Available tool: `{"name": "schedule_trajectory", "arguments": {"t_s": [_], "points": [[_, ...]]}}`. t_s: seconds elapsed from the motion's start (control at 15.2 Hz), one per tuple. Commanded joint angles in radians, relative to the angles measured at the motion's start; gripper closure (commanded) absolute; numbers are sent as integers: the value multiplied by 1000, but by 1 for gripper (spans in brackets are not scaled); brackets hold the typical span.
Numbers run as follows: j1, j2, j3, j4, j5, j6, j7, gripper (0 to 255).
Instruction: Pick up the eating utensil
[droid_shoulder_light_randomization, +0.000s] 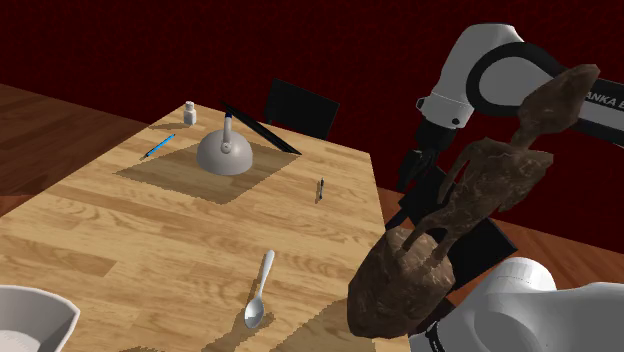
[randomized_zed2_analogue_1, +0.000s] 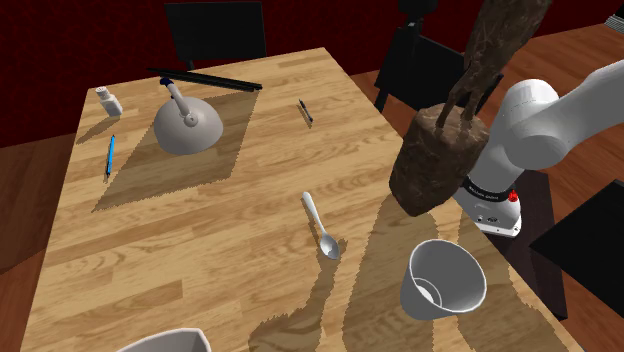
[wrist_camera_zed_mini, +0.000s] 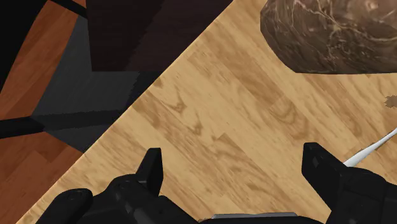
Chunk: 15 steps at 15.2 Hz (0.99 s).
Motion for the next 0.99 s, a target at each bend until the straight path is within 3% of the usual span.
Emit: {"name": "schedule_trajectory", "arguments": {"t_s": [0.0,0.46,0.92], "points": [[0,0,0,0,0,0,0,0],[11,-21,143,-149,154,145,274,0],[32,60,305,-220,311,338,536,0]]}}
